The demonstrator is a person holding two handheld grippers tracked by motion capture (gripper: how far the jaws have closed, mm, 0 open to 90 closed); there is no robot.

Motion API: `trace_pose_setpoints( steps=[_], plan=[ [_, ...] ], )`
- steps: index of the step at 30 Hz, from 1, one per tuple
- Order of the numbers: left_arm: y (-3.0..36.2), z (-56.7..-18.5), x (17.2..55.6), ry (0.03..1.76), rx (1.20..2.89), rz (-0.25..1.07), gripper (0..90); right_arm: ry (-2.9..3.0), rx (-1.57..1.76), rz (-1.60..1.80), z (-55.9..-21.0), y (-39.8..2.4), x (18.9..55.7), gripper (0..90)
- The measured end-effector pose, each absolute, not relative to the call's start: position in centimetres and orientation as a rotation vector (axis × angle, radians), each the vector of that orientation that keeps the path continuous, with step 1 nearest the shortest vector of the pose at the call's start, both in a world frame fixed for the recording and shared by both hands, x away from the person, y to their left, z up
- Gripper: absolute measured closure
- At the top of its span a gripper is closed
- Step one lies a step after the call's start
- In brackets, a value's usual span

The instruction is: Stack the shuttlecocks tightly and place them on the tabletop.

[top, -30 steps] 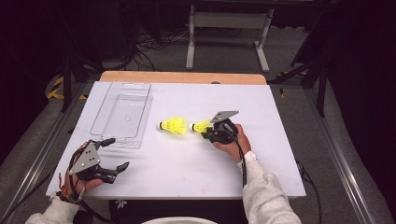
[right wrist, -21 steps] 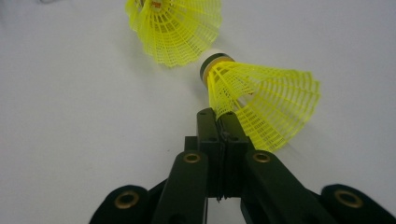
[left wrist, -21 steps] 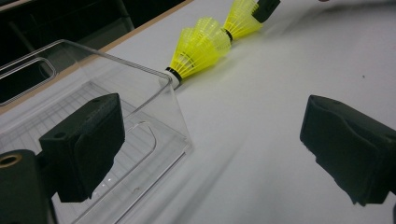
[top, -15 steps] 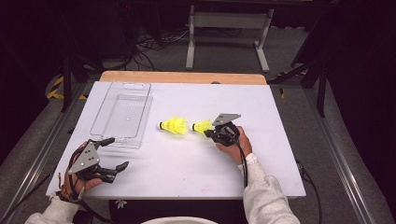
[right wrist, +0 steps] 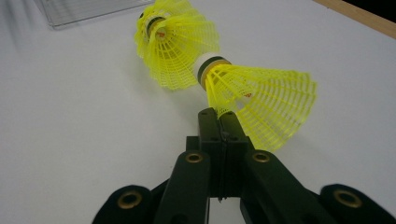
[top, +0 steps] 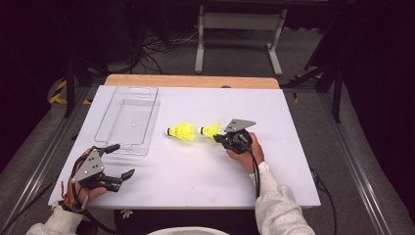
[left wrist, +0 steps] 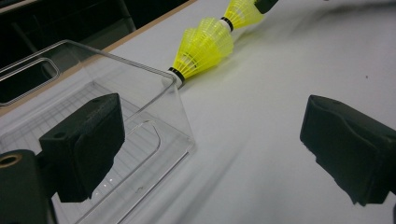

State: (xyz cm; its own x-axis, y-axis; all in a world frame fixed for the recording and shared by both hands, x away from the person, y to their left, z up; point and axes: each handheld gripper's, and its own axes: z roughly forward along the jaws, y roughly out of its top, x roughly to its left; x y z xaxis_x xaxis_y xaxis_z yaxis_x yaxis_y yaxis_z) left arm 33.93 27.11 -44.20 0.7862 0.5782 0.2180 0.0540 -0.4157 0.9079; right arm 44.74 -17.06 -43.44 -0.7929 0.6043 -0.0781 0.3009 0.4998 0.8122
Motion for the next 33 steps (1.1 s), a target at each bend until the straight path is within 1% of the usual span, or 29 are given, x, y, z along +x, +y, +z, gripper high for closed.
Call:
trace_pose_setpoints(
  steps=[17, 33],
  plan=[
    [27.1, -44.2, 33.9, 0.472, 1.936, 0.629, 7.4, 2.397, 0.708, 1.23, -43.3, -16.2, 44.3, 90.0],
    [27.0, -44.3, 33.9, 0.47, 1.934, 0.626, 7.4, 2.415, 0.672, 1.224, -43.9, -14.3, 44.4, 90.0]
  ],
)
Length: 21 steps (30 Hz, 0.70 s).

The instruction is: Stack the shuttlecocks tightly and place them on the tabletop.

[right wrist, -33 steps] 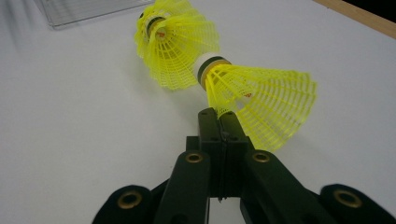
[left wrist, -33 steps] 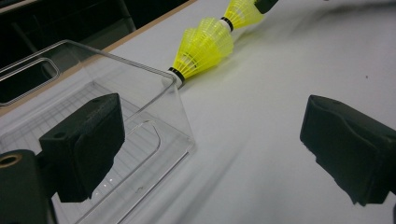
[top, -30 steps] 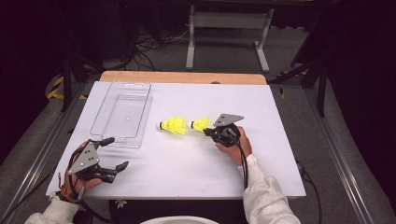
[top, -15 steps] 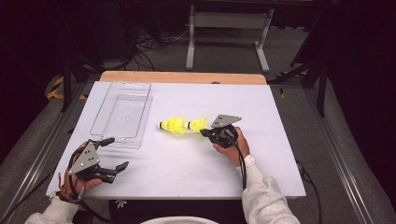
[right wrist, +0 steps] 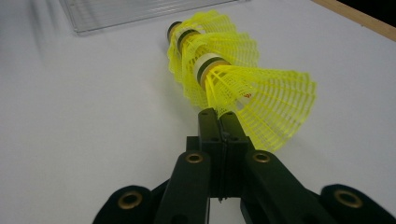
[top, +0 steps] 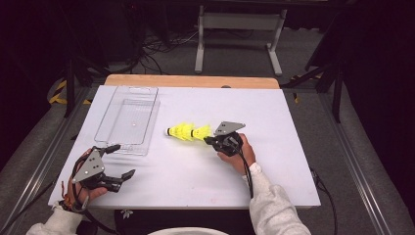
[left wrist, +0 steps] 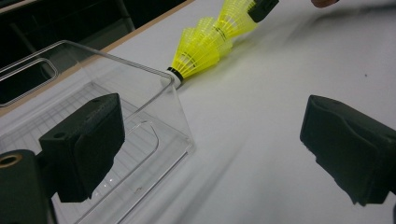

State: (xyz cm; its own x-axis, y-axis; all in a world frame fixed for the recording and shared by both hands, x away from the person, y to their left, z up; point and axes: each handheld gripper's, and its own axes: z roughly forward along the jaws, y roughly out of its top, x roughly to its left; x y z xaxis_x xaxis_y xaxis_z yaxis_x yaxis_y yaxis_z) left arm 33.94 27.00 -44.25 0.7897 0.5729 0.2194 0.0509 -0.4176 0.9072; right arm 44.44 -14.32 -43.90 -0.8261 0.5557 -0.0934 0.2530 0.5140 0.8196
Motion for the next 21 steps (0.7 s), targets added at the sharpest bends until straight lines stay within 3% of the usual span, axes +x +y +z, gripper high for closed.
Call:
trace_pose_setpoints(
  steps=[21],
  plan=[
    [27.0, -44.3, 34.0, 0.473, 1.939, 0.625, 7.4, 2.444, 0.649, 1.212, -44.4, -12.5, 44.9, 90.0]
  ],
)
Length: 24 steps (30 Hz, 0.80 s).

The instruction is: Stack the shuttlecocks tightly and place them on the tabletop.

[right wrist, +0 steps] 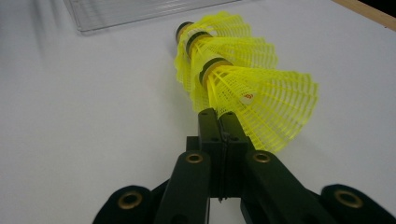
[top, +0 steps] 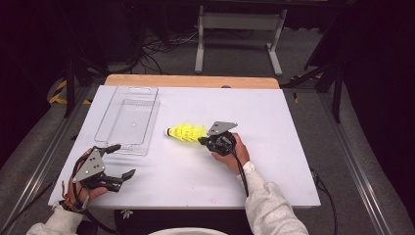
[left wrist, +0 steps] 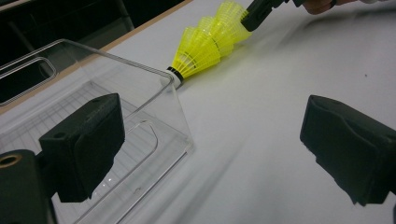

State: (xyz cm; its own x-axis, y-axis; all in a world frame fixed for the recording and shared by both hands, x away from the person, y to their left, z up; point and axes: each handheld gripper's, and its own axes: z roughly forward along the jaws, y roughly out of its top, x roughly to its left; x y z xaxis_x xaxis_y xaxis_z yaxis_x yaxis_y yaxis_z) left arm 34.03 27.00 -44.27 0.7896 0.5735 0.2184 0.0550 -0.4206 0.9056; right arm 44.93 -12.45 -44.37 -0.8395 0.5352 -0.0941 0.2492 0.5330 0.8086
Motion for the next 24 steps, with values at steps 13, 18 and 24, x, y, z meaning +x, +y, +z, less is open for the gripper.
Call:
trace_pose_setpoints(
  steps=[13, 18, 24],
  plan=[
    [27.1, -44.2, 34.0, 0.475, 1.935, 0.619, 7.4, 2.449, 0.67, 1.212, -44.2, -11.1, 45.6, 90.0],
    [27.1, -44.3, 34.0, 0.475, 1.934, 0.616, 7.4, 2.466, 0.687, 1.211, -44.5, -11.1, 45.8, 89.1],
    [27.1, -44.3, 34.0, 0.475, 1.935, 0.616, 7.4, 2.47, 0.706, 1.205, -44.8, -11.2, 46.2, 86.5]
  ],
)
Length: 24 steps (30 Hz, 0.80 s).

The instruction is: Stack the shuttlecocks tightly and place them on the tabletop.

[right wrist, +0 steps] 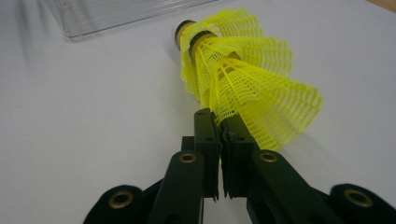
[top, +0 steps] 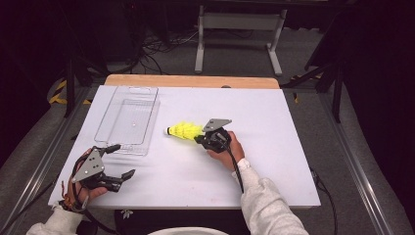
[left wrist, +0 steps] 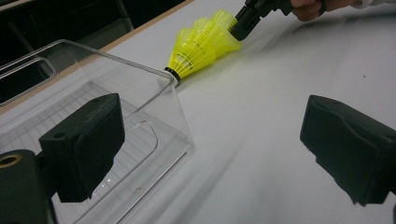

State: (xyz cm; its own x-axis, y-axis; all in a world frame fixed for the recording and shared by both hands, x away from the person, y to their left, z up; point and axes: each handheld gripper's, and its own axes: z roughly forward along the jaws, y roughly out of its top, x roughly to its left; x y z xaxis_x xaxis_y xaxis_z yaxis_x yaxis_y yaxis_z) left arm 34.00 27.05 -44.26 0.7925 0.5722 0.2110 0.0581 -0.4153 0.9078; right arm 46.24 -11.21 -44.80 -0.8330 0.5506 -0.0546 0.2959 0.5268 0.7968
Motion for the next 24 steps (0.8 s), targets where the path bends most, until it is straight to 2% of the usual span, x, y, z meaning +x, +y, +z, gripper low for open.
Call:
trace_pose_setpoints(
  steps=[6, 8, 11, 24],
  plan=[
    [27.06, -44.25, 33.97, 0.473, 1.936, 0.617, 7.4, 2.458, 0.73, 1.216, -44.89, -11.5, 46.47, 78.9],
    [27.07, -44.24, 33.97, 0.474, 1.936, 0.617, 7.4, 2.456, 0.748, 1.205, -44.96, -11.59, 46.53, 72.2],
    [27.1, -44.22, 33.96, 0.473, 1.935, 0.622, 7.4, 2.442, 0.767, 1.208, -44.93, -11.76, 46.54, 67.1],
    [27.12, -44.17, 33.91, 0.47, 1.936, 0.629, 7.4, 2.438, 0.776, 1.218, -44.76, -11.97, 46.36, 59.0]
  ],
)
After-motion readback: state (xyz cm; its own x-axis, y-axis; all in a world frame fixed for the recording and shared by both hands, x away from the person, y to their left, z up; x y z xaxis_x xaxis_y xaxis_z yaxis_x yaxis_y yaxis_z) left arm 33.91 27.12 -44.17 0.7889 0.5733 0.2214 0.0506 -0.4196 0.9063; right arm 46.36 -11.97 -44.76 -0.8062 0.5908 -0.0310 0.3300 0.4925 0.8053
